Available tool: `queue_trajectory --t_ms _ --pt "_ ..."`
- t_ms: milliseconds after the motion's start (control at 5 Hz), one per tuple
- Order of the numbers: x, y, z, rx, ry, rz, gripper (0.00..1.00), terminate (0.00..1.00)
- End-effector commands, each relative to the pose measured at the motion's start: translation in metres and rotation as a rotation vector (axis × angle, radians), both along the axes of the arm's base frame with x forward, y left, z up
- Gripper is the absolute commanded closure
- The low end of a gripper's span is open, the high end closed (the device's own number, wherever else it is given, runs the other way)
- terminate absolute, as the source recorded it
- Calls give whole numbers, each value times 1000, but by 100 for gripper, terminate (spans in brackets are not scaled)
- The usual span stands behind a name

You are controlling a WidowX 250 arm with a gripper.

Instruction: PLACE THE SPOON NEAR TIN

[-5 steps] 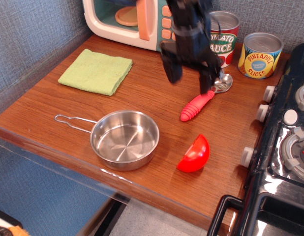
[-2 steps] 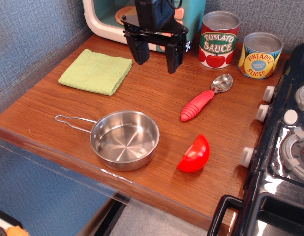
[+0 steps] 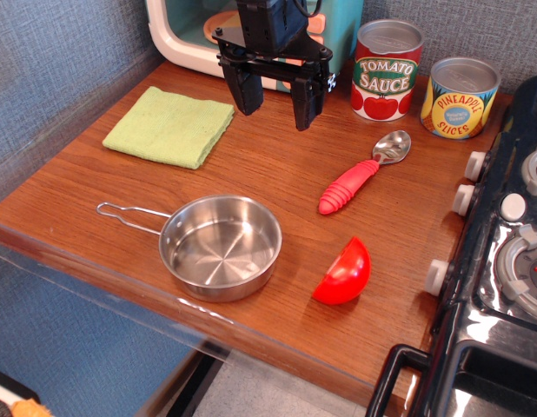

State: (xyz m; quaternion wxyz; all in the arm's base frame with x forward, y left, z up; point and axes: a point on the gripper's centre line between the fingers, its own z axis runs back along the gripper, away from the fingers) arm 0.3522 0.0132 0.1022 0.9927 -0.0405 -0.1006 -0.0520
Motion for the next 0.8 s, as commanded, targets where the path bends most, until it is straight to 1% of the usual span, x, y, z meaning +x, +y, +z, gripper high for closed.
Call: queue_trajectory --t_ms 0,400,600 --pt "-3 2 12 5 -41 3 0 0" --pt "-3 2 12 5 -41 3 0 0" --pt "-3 2 12 5 -41 3 0 100"
